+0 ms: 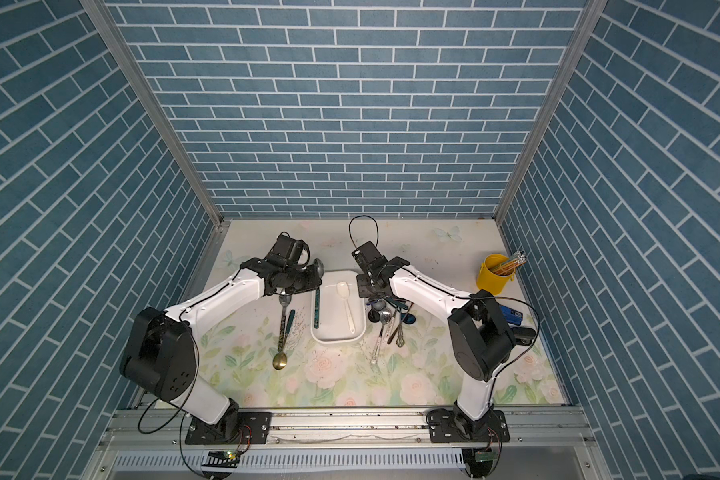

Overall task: Put the spoon into the storage box
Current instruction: Place the spoon in the storage box.

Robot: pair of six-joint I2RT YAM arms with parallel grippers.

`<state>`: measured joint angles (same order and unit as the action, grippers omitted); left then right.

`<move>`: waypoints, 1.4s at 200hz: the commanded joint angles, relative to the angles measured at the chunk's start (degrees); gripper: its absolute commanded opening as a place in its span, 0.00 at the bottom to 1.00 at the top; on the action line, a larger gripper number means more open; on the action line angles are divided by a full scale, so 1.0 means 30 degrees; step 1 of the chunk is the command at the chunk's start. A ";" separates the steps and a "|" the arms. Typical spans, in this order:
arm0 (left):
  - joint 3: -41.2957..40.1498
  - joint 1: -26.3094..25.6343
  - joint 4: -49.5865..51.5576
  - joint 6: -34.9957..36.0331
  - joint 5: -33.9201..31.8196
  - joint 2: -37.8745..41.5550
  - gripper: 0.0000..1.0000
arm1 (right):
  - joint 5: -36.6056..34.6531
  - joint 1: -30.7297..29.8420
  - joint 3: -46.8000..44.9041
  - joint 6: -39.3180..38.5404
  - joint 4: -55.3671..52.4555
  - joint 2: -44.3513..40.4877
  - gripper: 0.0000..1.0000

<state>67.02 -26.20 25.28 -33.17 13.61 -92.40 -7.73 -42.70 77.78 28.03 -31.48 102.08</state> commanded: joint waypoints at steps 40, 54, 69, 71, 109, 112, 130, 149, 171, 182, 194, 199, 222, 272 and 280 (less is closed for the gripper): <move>-0.0472 -0.0744 -0.1277 -0.1043 0.0291 -0.2039 0.06 | -0.0060 0.0199 -0.1288 -0.0320 0.0700 -0.1456 0.28; -0.0504 -0.0814 -0.1266 -0.1032 0.0225 -0.2450 0.06 | -0.0127 0.0243 -0.1531 -0.0320 0.0794 -0.1682 0.28; -0.0492 -0.0906 -0.1190 -0.1060 0.0235 -0.2862 0.06 | -0.0069 0.0418 -0.1817 -0.0346 0.0977 -0.1881 0.28; -0.0531 -0.0914 -0.1190 -0.1048 0.0232 -0.2884 0.06 | -0.0063 0.0430 -0.1830 -0.0349 0.1018 -0.1887 0.28; -0.0375 -0.1036 -0.0871 -0.0797 -0.0111 -0.4007 0.06 | 0.0236 0.0657 -0.1845 -0.0518 0.1059 -0.1826 0.27; -0.0322 -0.1029 -0.0765 -0.0742 -0.0236 -0.4078 0.06 | 0.0240 0.0667 -0.1844 -0.0525 0.1061 -0.1804 0.27; -0.0010 -0.1076 -0.0235 -0.0315 -0.1019 -0.4625 0.06 | 0.0274 0.0683 -0.1942 -0.0511 0.1116 -0.1793 0.27; 0.0008 -0.1119 -0.0164 -0.0159 -0.1236 -0.5020 0.06 | 0.0301 0.0697 -0.2080 -0.0482 0.1164 -0.1744 0.27; 0.0012 -0.1192 -0.0106 -0.0042 -0.1448 -0.5342 0.06 | 0.0302 0.0723 -0.2174 -0.0436 0.1135 -0.1645 0.27; 0.0040 -0.1227 -0.0105 -0.0016 -0.1500 -0.5497 0.07 | 0.0297 0.0711 -0.2174 -0.0423 0.1032 -0.1669 0.27; 0.0021 -0.1287 -0.0106 0.0015 -0.1605 -0.5616 0.07 | 0.0153 0.0738 -0.2304 -0.0354 0.1024 -0.1743 0.27; 0.0052 -0.1313 -0.0106 0.0055 -0.1606 -0.5691 0.08 | 0.0119 0.0727 -0.2385 -0.0322 0.1030 -0.1815 0.27; 0.0144 -0.1429 -0.0118 0.0102 -0.1569 -0.5989 0.10 | 0.0100 0.0728 -0.2582 -0.0178 0.1032 -0.1839 0.27; 0.0448 -0.1625 -0.0017 0.0236 -0.1783 -0.5202 0.20 | 0.0200 0.0730 -0.2322 -0.0174 0.0929 -0.1544 0.27; 0.0477 -0.1650 -0.0042 0.0221 -0.1760 -0.4971 0.22 | 0.0250 0.0734 -0.2288 -0.0159 0.0900 -0.1487 0.27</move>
<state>67.83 -30.30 24.21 -33.21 8.78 -107.79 -6.94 -40.71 70.50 28.05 -28.25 97.95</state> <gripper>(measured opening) 0.202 0.273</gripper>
